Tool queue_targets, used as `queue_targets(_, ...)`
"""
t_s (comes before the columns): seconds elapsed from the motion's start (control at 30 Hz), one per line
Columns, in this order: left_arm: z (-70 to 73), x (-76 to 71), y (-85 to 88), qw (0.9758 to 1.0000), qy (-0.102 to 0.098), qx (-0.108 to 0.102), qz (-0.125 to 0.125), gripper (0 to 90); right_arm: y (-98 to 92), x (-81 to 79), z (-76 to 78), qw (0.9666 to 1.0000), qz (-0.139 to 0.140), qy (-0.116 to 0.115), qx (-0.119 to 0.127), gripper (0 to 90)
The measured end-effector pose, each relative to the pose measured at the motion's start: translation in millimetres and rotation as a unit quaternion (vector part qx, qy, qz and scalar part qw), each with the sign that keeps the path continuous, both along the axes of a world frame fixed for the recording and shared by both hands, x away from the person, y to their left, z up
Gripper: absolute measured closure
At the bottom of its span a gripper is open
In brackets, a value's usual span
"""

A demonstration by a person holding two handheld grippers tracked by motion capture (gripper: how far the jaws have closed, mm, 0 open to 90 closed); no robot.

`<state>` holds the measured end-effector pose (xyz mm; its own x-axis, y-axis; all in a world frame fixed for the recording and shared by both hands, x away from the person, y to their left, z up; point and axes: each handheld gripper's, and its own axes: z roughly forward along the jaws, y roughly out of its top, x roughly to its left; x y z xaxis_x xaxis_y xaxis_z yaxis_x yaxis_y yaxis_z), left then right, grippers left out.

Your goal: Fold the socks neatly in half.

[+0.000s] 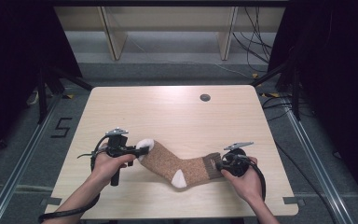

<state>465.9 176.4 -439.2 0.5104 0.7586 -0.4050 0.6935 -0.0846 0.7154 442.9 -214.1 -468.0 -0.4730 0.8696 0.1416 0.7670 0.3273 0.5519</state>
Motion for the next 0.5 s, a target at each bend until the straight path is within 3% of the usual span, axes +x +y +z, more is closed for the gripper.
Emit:
queue_targets(0.13, -1.7, 2.8, 1.7, 1.0, 0.004, 0.004, 0.003, 70.9, 1.4, 1.7, -0.3, 1.0, -0.005, 0.003, 0.006, 72.4)
queue_targets(0.43, 4.9, 0.2, -3.7, 1.0, -0.003, 0.002, -0.002, 70.9, 1.1, 2.8, -0.2, 0.9999, 0.001, -0.004, -0.01, 72.4)
queue_targets(0.5, 7.3, -0.5, -5.7, 1.0, -0.005, 0.002, -0.005, 70.9, 2.3, 1.6, -0.3, 1.0, -0.002, -0.002, 0.001, 72.4)
